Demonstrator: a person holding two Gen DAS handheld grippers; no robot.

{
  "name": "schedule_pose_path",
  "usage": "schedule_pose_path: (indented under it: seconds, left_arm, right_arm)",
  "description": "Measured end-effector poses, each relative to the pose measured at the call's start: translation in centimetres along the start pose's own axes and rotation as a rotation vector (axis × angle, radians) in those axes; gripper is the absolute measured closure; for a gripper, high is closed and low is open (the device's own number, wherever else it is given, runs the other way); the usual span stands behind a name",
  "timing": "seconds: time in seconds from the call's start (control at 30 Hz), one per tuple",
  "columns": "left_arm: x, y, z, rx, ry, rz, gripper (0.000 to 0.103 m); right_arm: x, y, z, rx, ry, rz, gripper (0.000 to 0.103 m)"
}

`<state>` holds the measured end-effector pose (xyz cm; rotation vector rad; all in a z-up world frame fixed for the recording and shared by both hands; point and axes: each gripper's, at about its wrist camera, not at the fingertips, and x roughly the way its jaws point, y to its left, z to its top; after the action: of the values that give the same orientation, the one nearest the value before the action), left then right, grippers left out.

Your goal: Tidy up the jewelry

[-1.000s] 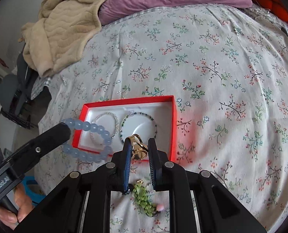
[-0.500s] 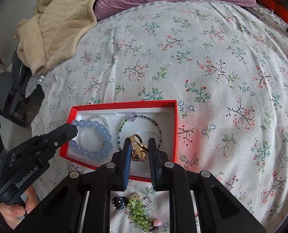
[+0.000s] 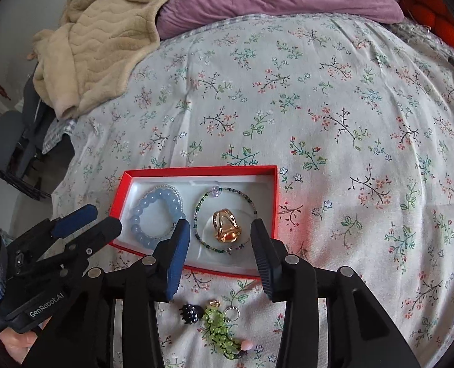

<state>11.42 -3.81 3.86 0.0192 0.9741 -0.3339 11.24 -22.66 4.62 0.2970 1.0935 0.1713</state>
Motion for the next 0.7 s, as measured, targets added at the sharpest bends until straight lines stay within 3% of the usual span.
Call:
schedule_pose_path:
  seconds: [0.13,0.37,0.7]
  left_arm:
    - [-0.9,0.3,-0.9,-0.002,0.000,0.033,0.026]
    - [-2.4,0.3,-2.5,0.002,0.001,0.081,0.008]
    - [-2.5,1.5,-5.3,-0.025,0.080,0.108,0.004]
  right_arm:
    - [-1.3,0.3,-0.8,-0.018,-0.003,-0.006,0.058]
    - [-3.1,0.6,-2.5,-0.034,-0.012,-0.037,0.041]
    - [-3.3,0.8,-4.9,-0.033,0.024,-0.121,0.028]
